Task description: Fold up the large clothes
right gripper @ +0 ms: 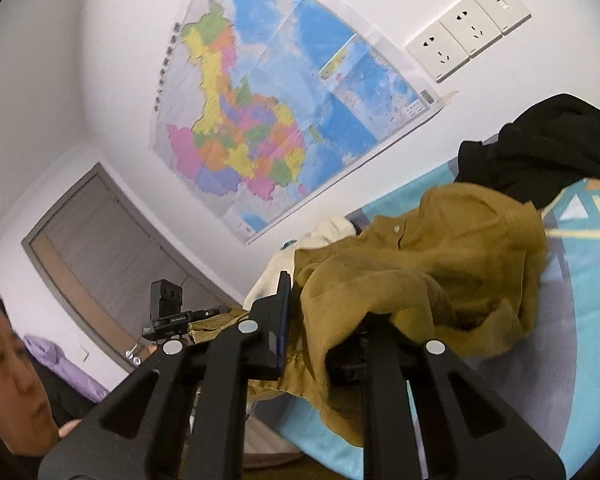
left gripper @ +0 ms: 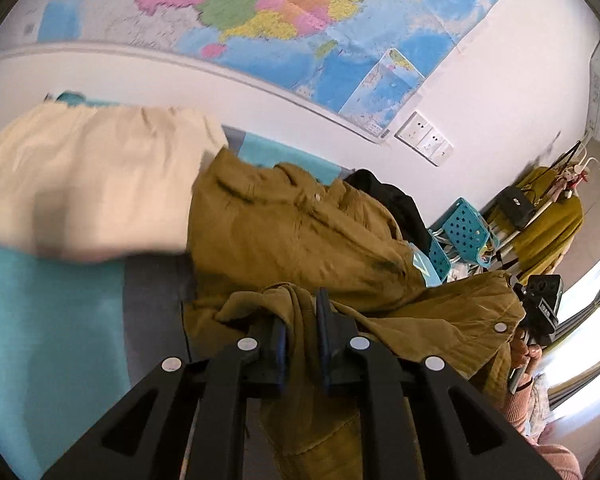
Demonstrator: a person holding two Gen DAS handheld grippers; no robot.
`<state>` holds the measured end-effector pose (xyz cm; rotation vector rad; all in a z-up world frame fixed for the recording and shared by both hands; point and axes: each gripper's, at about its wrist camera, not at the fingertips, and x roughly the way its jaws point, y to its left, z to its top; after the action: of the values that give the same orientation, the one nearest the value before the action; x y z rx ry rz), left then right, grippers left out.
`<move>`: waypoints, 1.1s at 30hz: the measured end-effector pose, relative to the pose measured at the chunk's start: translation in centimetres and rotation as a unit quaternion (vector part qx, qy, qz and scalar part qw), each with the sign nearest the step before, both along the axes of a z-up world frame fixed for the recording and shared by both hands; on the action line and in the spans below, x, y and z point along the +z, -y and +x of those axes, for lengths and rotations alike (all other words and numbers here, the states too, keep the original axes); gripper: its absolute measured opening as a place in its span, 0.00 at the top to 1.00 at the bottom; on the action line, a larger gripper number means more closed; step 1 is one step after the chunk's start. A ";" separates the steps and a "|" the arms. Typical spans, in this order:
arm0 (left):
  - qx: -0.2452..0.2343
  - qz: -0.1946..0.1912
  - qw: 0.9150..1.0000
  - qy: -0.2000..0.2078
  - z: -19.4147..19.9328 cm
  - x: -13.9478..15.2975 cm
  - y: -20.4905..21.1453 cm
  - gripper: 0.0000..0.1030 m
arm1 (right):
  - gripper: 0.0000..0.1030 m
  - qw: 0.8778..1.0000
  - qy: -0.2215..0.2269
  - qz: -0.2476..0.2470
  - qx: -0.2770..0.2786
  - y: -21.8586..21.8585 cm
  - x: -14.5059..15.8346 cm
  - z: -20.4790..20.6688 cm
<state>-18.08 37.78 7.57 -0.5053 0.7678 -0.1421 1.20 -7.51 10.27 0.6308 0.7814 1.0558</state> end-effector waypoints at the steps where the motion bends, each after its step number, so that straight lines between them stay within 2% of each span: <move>1: 0.001 0.003 1.000 -0.001 0.7 0.4 -0.2 0.88 | 0.86 1.000 -0.005 0.000 -0.005 -0.1 0.0 0.9; 6: 0.010 0.008 1.000 -0.017 6.0 2.9 -1.4 0.86 | 0.84 0.998 -0.048 0.005 -0.028 -0.4 -1.0 6.3; 10: 0.016 0.018 0.999 -0.045 10.4 3.2 -1.8 0.85 | 0.83 0.995 -0.079 -0.024 -0.048 -1.5 -3.0 11.0; 11: 0.014 0.025 0.998 -0.054 11.8 3.0 -1.9 0.85 | 0.83 0.994 -0.092 -0.027 -0.054 -1.8 -3.6 12.1; 18: 0.032 0.014 0.991 -0.127 18.2 -0.6 -4.7 0.82 | 0.80 0.985 -0.153 -0.048 -0.057 -3.5 -8.1 17.8; 21: 0.037 -0.004 0.988 -0.151 20.0 -2.6 -6.1 0.81 | 0.79 0.980 -0.181 -0.056 -0.067 -4.1 -10.0 19.6; 22: 0.039 -0.014 0.987 -0.157 20.4 -3.1 -6.6 0.80 | 0.75 0.977 -0.193 -0.058 -0.073 -4.2 -10.7 20.2; 23: 0.037 -0.024 0.987 -0.158 20.7 -3.5 -7.0 0.79 | 0.71 0.974 -0.204 -0.059 -0.076 -4.3 -11.4 20.7; 25: 0.032 -0.048 0.985 -0.160 20.9 -4.0 -7.6 0.76 | 0.57 0.971 -0.216 -0.057 -0.084 -4.5 -12.1 21.1; 28: 0.023 -0.103 0.985 -0.140 20.2 -4.3 -9.0 0.71 | 0.47 0.973 -0.205 -0.062 -0.083 -4.8 -12.2 21.1; 29: 0.025 -0.104 0.986 -0.130 19.7 -4.1 -9.1 0.68 | 0.45 0.975 -0.196 -0.066 -0.078 -5.0 -12.0 20.9; 30: 0.024 -0.093 0.989 -0.111 18.8 -3.6 -9.1 0.55 | 0.41 0.977 -0.187 -0.067 -0.075 -5.0 -11.7 20.7; 32: 0.038 -0.054 0.996 -0.061 16.5 -1.9 -9.0 0.38 | 0.32 0.981 -0.170 -0.064 -0.072 -4.9 -10.9 20.3; 33: 0.041 -0.043 0.997 -0.041 15.7 -1.3 -8.8 0.37 | 0.29 0.984 -0.157 -0.056 -0.069 -4.6 -10.3 20.1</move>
<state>-2.41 46.62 6.27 -0.6274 0.8231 -0.0790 21.25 -2.92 -0.01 0.7546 1.0481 0.7879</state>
